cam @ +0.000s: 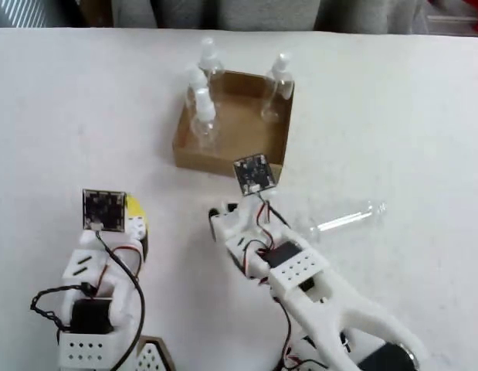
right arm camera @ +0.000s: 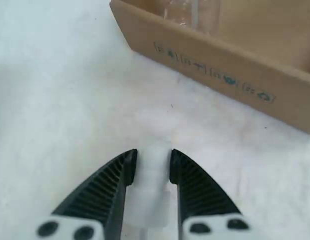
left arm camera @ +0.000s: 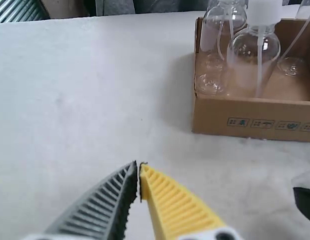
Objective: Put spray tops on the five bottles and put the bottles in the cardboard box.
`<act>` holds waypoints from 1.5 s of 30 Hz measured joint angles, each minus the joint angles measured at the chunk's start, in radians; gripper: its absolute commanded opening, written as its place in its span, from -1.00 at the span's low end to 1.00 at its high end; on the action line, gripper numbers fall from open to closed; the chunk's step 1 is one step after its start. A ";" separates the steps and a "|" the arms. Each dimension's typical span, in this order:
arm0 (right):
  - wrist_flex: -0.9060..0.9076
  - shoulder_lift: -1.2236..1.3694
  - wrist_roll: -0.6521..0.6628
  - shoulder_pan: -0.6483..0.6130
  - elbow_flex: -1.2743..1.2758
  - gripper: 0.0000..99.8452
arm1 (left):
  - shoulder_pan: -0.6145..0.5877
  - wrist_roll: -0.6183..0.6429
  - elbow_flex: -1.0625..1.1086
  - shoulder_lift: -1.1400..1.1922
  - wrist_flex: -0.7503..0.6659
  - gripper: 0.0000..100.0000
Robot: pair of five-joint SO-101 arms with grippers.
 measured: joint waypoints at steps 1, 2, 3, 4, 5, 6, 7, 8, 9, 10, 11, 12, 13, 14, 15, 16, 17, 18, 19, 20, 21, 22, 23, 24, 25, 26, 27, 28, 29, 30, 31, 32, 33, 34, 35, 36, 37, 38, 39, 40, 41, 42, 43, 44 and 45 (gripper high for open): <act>-0.034 0.037 0.000 0.000 0.000 -0.96 | 0.000 0.000 0.000 0.000 0.000 -0.95; -0.064 0.071 0.000 0.000 0.000 -0.96 | 0.000 0.000 0.000 0.000 0.000 -0.95; -0.092 0.101 0.000 0.002 0.000 -0.94 | 0.000 0.000 0.000 0.000 0.000 -0.95; -0.107 0.129 0.000 0.003 -0.003 -0.91 | 0.000 0.000 0.000 0.000 0.000 -0.95; -0.117 0.155 0.000 0.003 -0.009 -0.86 | 0.000 0.000 0.000 0.000 0.000 -0.95; -0.123 0.181 0.000 0.002 -0.015 -0.78 | 0.000 0.000 0.000 0.000 0.000 -0.95; -0.126 0.199 0.000 0.000 -0.023 -0.71 | 0.000 0.000 0.000 0.000 0.000 -0.95; -0.129 0.215 0.000 0.000 -0.028 -0.63 | 0.000 0.000 0.000 0.000 0.000 -0.95; -0.132 0.226 0.000 0.000 -0.031 -0.56 | 0.000 0.000 0.000 0.000 0.000 -0.95; -0.132 0.227 0.000 0.000 -0.032 -0.50 | 0.000 0.000 0.000 0.000 0.000 -0.95; -0.132 0.227 0.000 0.000 -0.034 -0.47 | 0.000 0.000 0.000 0.000 0.000 -0.95; -0.132 0.227 0.000 0.002 -0.034 -0.45 | 0.000 0.000 0.000 0.000 0.000 -0.95; -0.132 0.227 0.000 0.002 -0.034 -0.46 | 0.000 0.000 0.000 0.000 0.000 -0.95; -0.132 0.227 0.000 0.000 -0.034 -0.46 | 0.000 0.000 0.000 0.000 0.000 -0.95; -0.132 0.227 0.000 0.000 -0.034 -0.46 | 0.000 0.000 0.000 0.000 0.000 -0.95; -0.132 0.222 0.000 0.000 -0.034 -0.46 | 0.000 0.000 0.000 0.000 0.000 -0.95; -0.126 0.206 0.000 0.000 -0.034 -0.46 | 0.000 0.000 0.000 0.000 0.000 -0.95; -0.106 0.178 0.000 0.002 -0.034 -0.46 | 0.000 0.000 0.000 0.000 0.000 -0.95; -0.075 0.143 0.000 0.003 -0.034 -0.46 | 0.000 0.000 0.000 0.000 0.000 -0.95; -0.032 0.103 0.000 0.003 -0.034 -0.46 | 0.000 0.000 0.000 0.000 0.000 -0.95; 0.020 0.057 0.000 0.003 -0.034 -0.46 | 0.002 0.000 0.000 0.000 0.000 -0.95; 0.080 0.002 0.000 0.003 -0.032 -0.46 | 0.017 0.002 0.000 0.000 0.002 -0.95; 0.144 -0.057 0.000 0.012 -0.032 -0.46 | 0.034 0.002 0.000 0.000 0.015 -0.95; 0.210 -0.115 0.000 0.028 -0.032 -0.46 | 0.057 0.002 0.000 0.000 0.034 -0.95; 0.276 -0.181 0.000 0.046 -0.032 -0.46 | 0.084 0.002 0.000 0.000 0.049 -0.95; 0.345 -0.242 0.000 0.063 -0.032 -0.46 | 0.114 0.011 0.000 0.000 0.057 -0.95; 0.408 -0.304 0.000 0.078 -0.032 -0.46 | 0.138 0.032 0.000 0.000 0.057 -0.95; 0.465 -0.356 0.000 0.095 -0.032 -0.46 | 0.149 0.049 0.000 0.000 0.057 -0.95; 0.502 -0.408 0.000 0.112 -0.023 -0.46 | 0.153 0.063 0.000 0.000 0.057 -0.95; 0.519 -0.451 0.000 0.127 -0.005 -0.46 | 0.160 0.074 -0.002 0.000 0.058 -0.95; 0.522 -0.485 0.000 0.138 0.017 -0.46 | 0.164 0.078 -0.008 0.000 0.064 -0.95; 0.522 -0.509 0.012 0.149 0.037 -0.46 | 0.170 0.083 -0.021 0.000 0.080 -0.95; 0.522 -0.528 0.034 0.164 0.054 -0.46 | 0.181 0.087 -0.038 0.000 0.097 -0.95; 0.522 -0.539 0.055 0.184 0.064 -0.47 | 0.195 0.087 -0.055 0.000 0.115 -0.95; 0.522 -0.546 0.072 0.201 0.074 -0.50 | 0.212 0.089 -0.072 0.000 0.135 -0.95; 0.519 -0.549 0.086 0.221 0.078 -0.54 | 0.232 0.091 -0.086 0.000 0.152 -0.95; 0.519 -0.552 0.092 0.244 0.081 -0.61 | 0.252 0.091 -0.100 0.000 0.166 -0.95; 0.517 -0.554 0.095 0.267 0.081 -0.68 | 0.269 0.091 -0.109 0.000 0.169 -0.95; 0.517 -0.555 0.097 0.285 0.081 -0.77 | 0.279 0.091 -0.120 0.000 0.169 -0.95; 0.517 -0.557 0.100 0.298 0.081 -0.85 | 0.281 0.091 -0.130 0.000 0.169 -0.95; 0.517 -0.559 0.103 0.305 0.081 -0.93 | 0.284 0.091 -0.143 0.000 0.169 -0.95; 0.517 -0.559 0.106 0.316 0.081 -0.97 | 0.290 0.091 -0.155 0.000 0.169 -0.95; 0.517 -0.559 0.106 0.330 0.081 -0.96 | 0.295 0.091 -0.169 0.000 0.169 -0.95; 0.517 -0.559 0.106 0.342 0.081 -0.94 | 0.296 0.091 -0.183 0.000 0.169 -0.95; 0.517 -0.559 0.106 0.353 0.081 -0.92 | 0.301 0.091 -0.196 0.000 0.169 -0.95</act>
